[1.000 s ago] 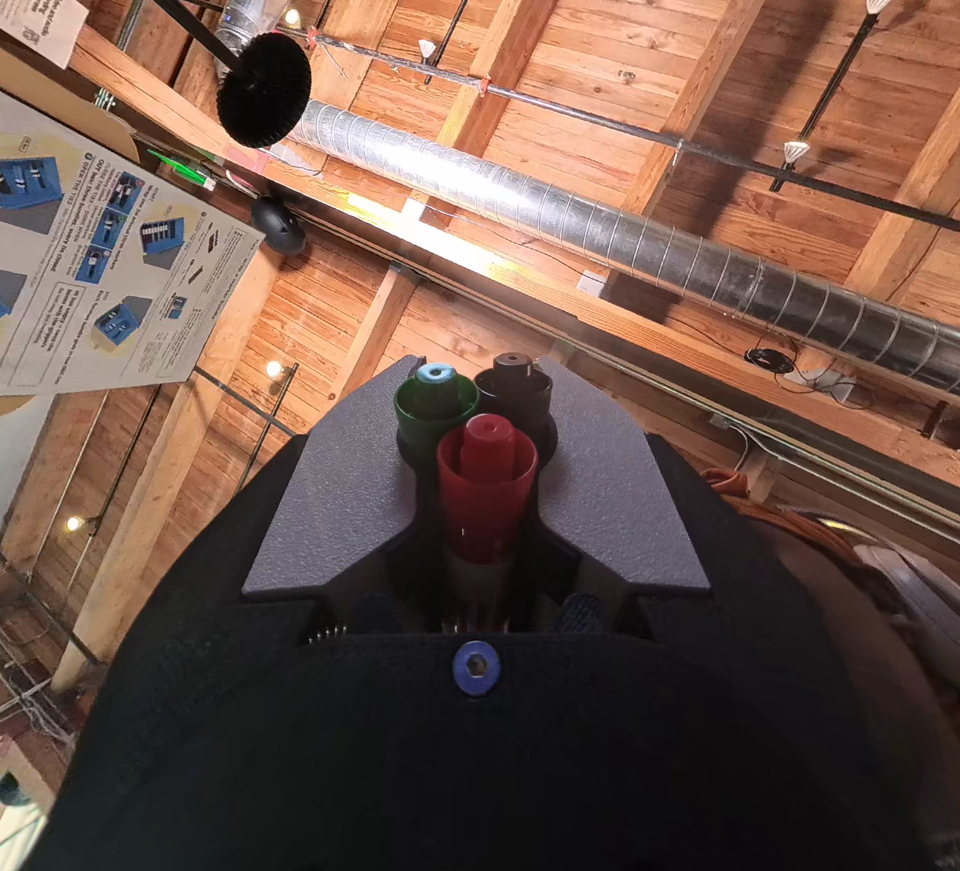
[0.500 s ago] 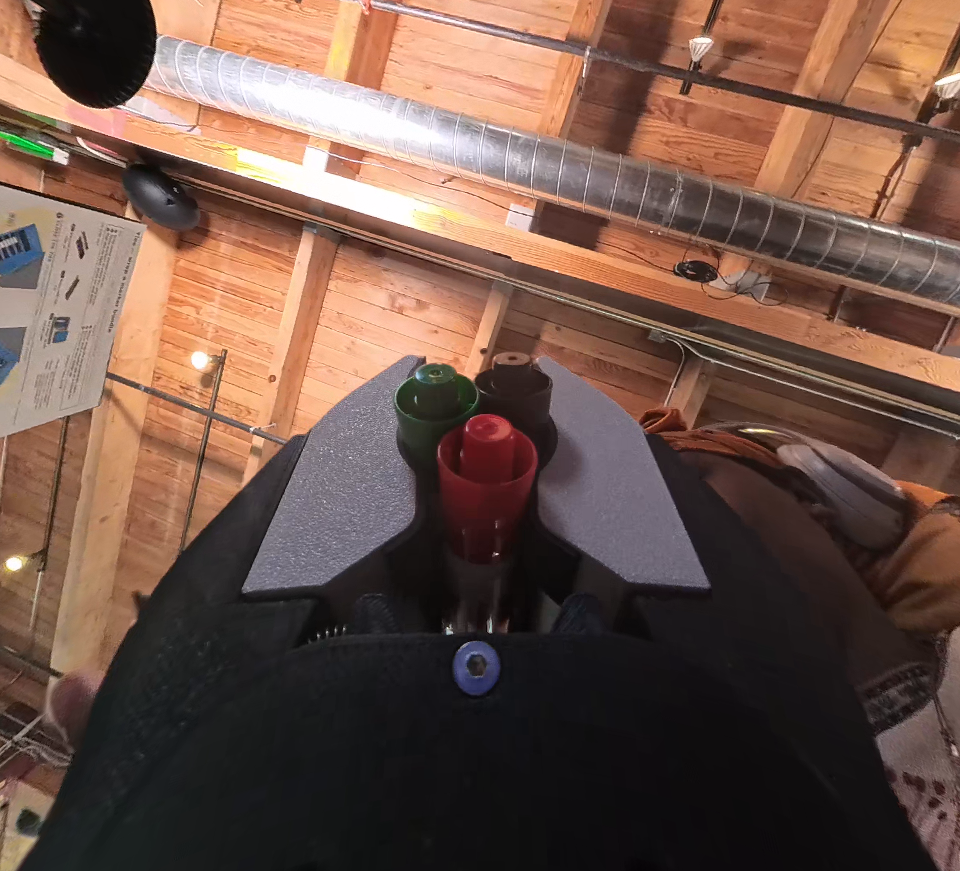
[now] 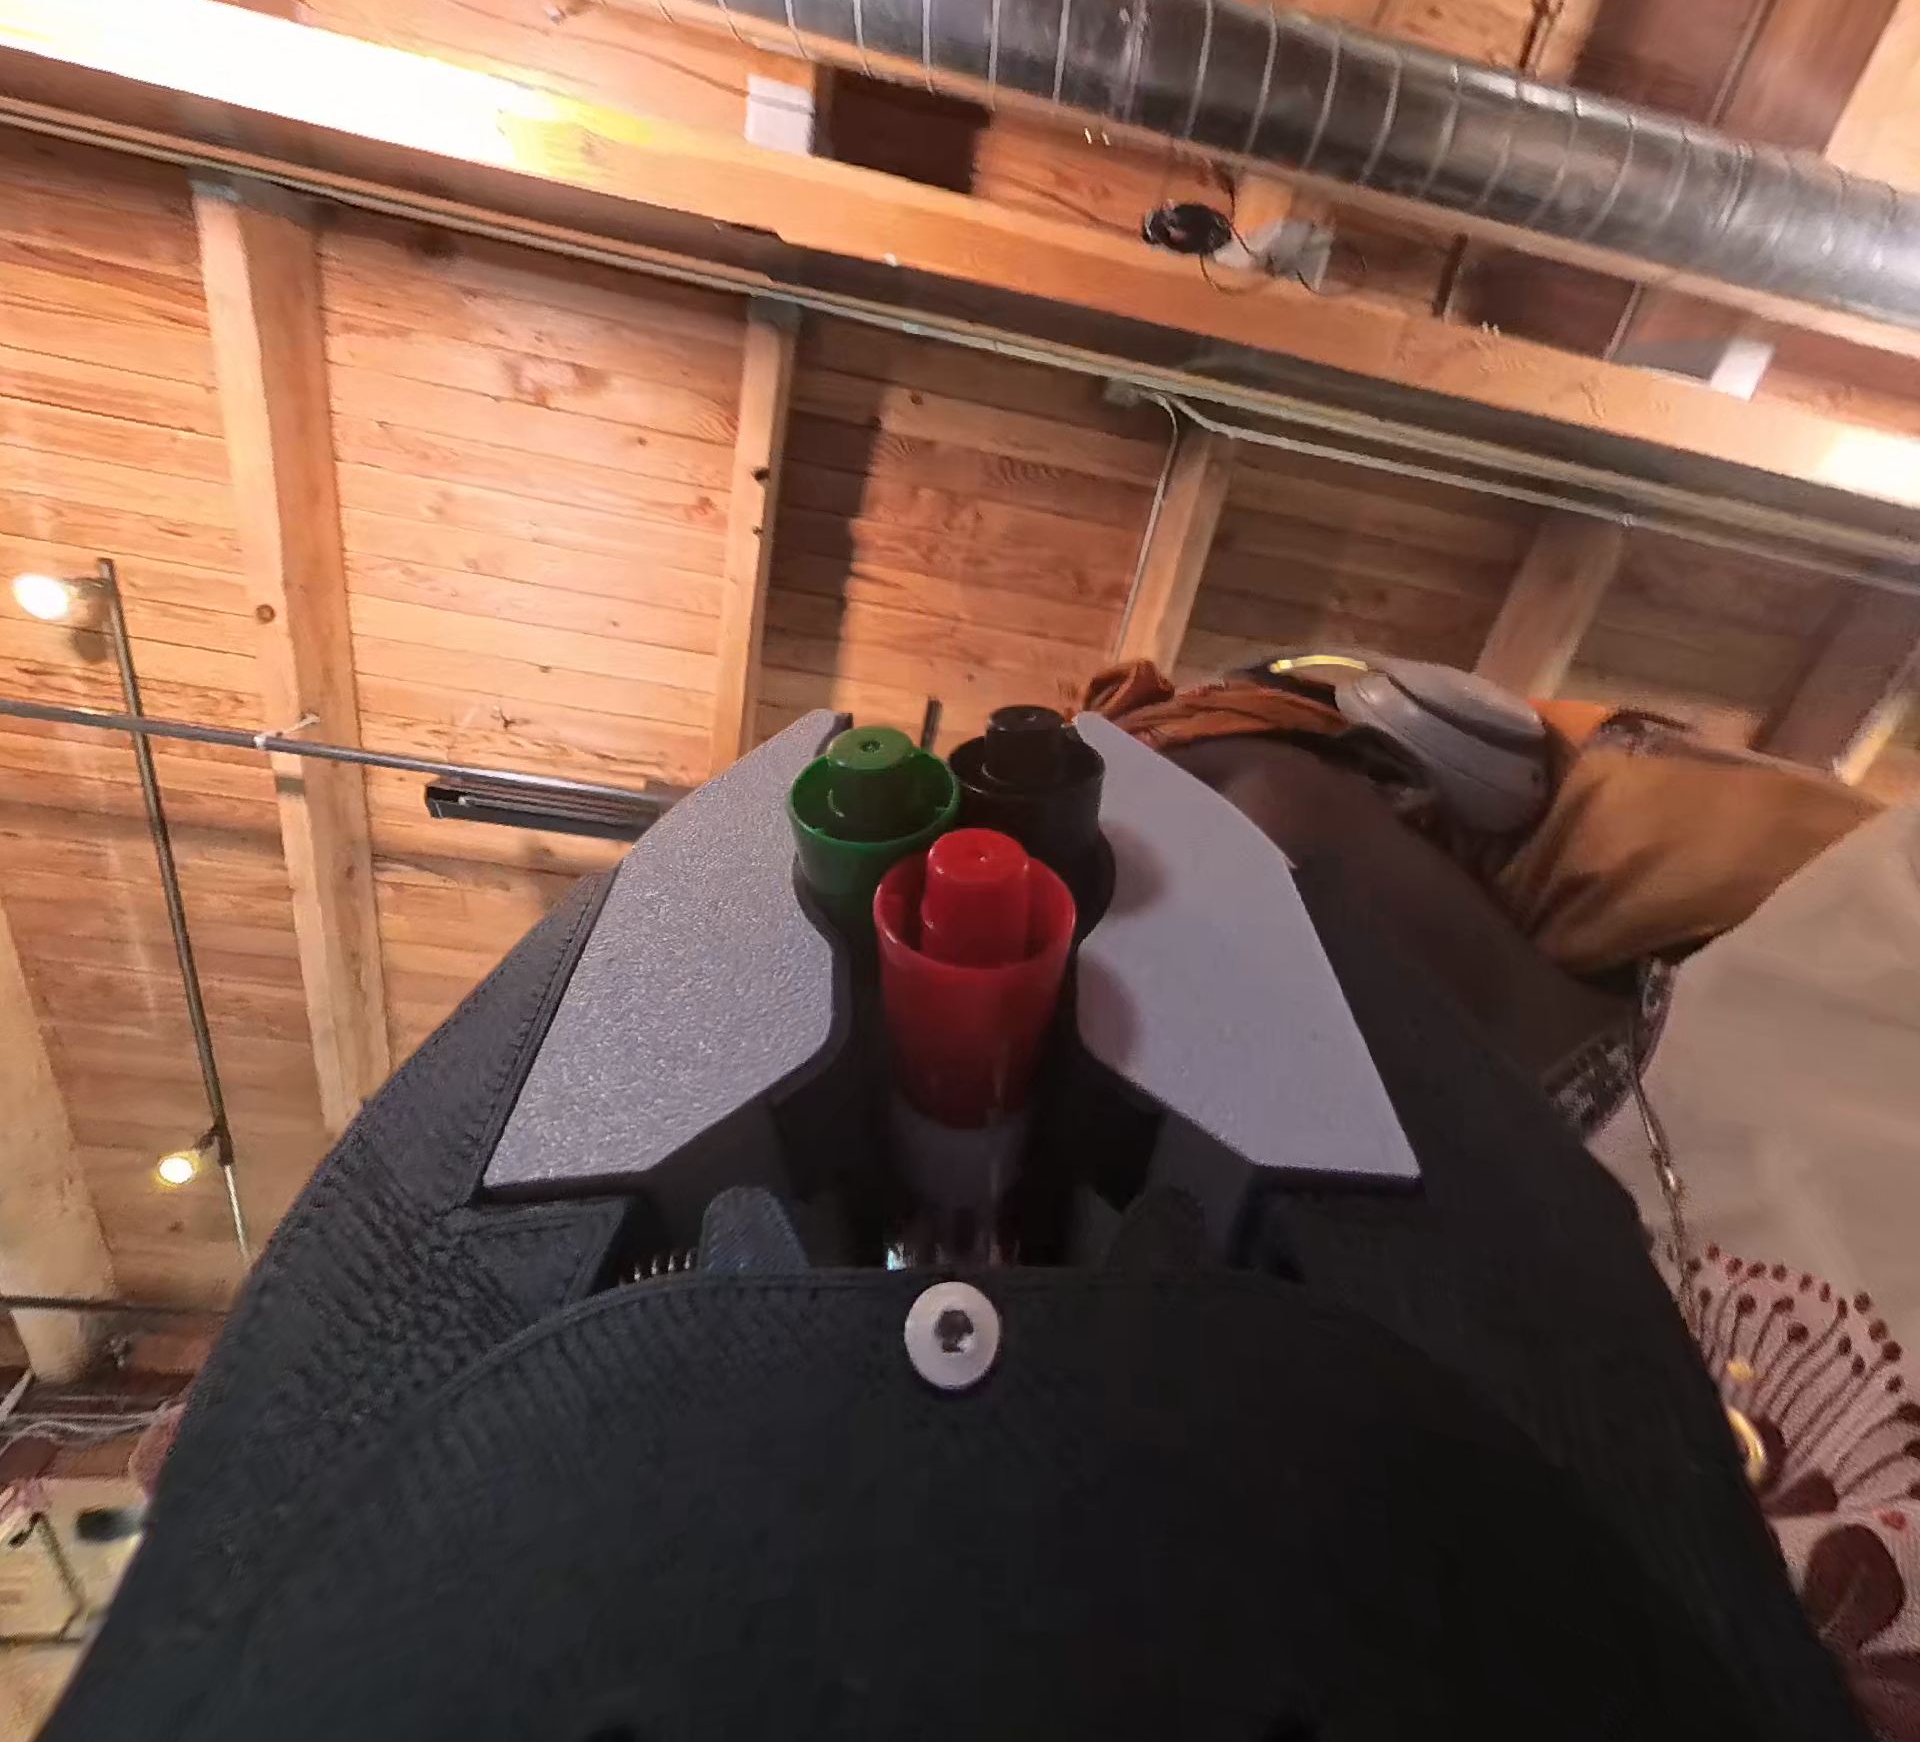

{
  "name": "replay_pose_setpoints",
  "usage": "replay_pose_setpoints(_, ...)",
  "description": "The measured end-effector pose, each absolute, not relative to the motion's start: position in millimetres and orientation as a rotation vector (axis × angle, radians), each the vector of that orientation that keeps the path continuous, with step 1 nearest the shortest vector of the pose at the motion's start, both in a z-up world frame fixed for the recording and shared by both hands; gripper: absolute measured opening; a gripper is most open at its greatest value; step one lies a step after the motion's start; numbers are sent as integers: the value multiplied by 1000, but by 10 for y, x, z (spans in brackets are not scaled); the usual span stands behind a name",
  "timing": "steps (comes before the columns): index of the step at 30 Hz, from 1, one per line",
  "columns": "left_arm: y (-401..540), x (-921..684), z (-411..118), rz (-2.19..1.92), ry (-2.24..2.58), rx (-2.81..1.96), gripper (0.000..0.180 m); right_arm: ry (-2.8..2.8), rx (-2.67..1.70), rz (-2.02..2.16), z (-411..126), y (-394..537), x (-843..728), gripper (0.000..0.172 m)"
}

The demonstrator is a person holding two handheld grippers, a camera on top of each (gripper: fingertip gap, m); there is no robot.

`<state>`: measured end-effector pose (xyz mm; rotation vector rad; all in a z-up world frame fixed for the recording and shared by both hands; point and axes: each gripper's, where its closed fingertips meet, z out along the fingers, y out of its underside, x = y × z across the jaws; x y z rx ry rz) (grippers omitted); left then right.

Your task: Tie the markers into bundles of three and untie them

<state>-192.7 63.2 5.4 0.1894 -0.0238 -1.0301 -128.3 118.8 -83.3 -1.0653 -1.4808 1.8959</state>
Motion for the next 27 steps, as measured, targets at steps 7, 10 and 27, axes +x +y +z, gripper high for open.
replay_pose_setpoints(7, 588, -1638, 332, -1005, 175, 88, 38, -1488, -713, 1609, -580, 1192, -1296, 89)
replay_pose_setpoints(10, 597, -1571, 377, -1022, 192, 82, 38, -1556, -595, 1469, -526, 1201, -1373, 108)
replay_pose_setpoints(27, 689, -1495, 398, -940, 164, 1, 38, -1448, -499, 1695, -323, 1074, -1235, 68)
